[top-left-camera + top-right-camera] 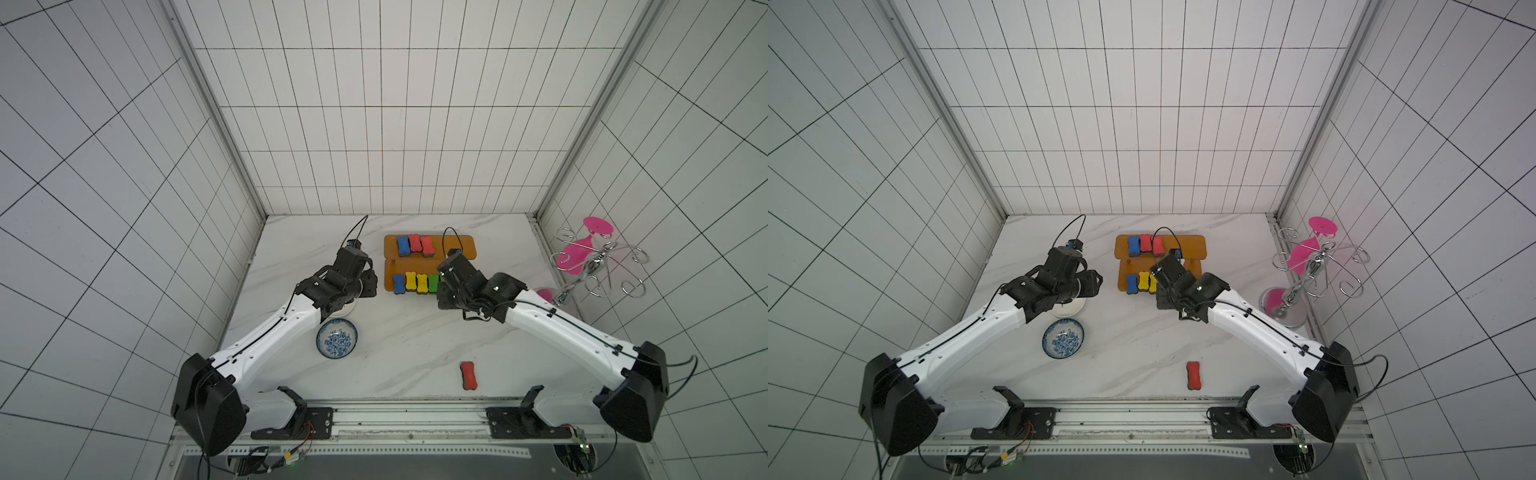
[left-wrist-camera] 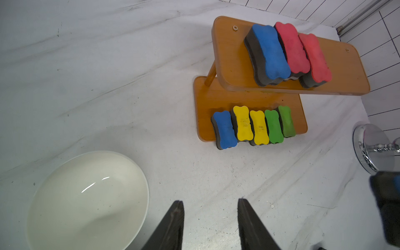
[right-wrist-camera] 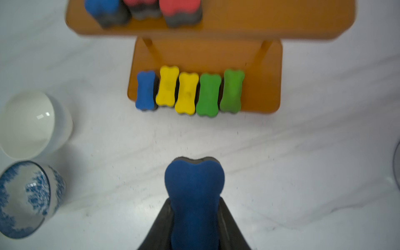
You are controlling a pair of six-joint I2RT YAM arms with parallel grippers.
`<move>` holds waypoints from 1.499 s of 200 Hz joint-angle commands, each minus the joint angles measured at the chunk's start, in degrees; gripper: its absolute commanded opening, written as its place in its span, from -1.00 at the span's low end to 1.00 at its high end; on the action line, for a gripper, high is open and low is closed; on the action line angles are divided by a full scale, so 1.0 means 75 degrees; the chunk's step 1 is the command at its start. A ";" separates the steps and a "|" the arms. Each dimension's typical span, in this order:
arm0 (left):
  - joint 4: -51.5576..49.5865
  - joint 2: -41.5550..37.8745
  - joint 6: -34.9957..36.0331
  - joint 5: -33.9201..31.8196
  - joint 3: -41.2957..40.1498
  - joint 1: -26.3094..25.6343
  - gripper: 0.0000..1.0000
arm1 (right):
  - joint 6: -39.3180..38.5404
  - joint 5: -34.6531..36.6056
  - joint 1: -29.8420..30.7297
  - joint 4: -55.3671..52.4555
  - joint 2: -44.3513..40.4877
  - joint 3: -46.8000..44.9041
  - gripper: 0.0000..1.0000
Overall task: Remove the whiteboard erasers from the shelf
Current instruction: Place the whiteboard eraser at the center of the board.
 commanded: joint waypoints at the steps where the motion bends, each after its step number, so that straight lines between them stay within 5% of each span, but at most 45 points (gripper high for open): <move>1: -0.0055 -0.0188 0.0139 -0.0084 -0.0158 -0.0048 -0.12 | 0.1747 0.0303 0.0963 -0.0155 -0.0155 -0.1179 -0.40; 52: 0.0103 -0.0399 0.0175 -0.0294 -0.0453 -0.0091 -0.10 | 0.3431 0.0010 0.2427 0.0824 -0.0328 -0.3105 -0.40; 101: 0.0071 -0.0491 0.0246 -0.0325 -0.0487 -0.0126 -0.10 | 0.3997 -0.0020 0.3064 0.0700 -0.0170 -0.3413 -0.39; 300: 0.0119 -0.0591 0.0204 -0.0375 -0.0563 -0.0174 -0.10 | 0.4536 -0.0026 0.3491 0.0419 0.0008 -0.3706 -0.22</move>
